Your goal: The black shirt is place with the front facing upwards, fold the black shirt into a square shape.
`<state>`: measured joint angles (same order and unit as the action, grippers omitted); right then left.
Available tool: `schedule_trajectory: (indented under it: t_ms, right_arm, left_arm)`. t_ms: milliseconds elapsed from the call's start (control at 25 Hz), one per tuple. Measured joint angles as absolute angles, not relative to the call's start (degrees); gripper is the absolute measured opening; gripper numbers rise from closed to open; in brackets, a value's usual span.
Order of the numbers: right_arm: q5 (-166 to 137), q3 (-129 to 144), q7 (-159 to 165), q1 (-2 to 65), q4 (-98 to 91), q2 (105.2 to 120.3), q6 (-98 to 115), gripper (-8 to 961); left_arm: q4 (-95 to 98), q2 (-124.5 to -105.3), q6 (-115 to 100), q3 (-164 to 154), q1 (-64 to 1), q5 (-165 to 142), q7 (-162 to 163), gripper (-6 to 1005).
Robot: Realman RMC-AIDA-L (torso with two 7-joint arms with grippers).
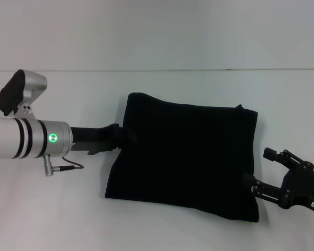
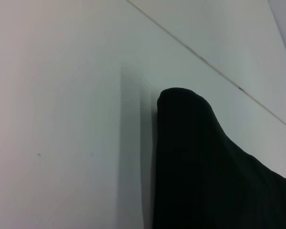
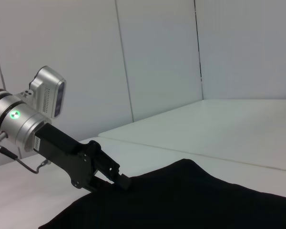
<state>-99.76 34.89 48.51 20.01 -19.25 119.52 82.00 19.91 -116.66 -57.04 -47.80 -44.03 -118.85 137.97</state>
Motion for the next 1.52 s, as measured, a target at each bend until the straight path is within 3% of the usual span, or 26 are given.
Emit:
schedule_trajectory:
  t_ms: [520, 1040, 1520]
  right_arm:
    - [-99.61, 34.41, 48.52, 20.38, -19.25, 119.52, 81.85, 940]
    - [-99.22, 33.39, 48.52, 22.61, -19.25, 119.52, 79.75, 941]
    - [-99.22, 32.78, 48.5, 23.41, -19.27, 119.52, 79.71, 941]
  left_arm:
    - [20.35, -117.01, -56.45, -46.36, -42.78, -118.23, 137.76, 79]
    - [19.49, -118.59, -59.04, -33.98, -32.52, -110.95, 131.55, 69]
    - [19.96, -119.18, -68.51, -33.91, -32.71, -109.24, 119.92, 69]
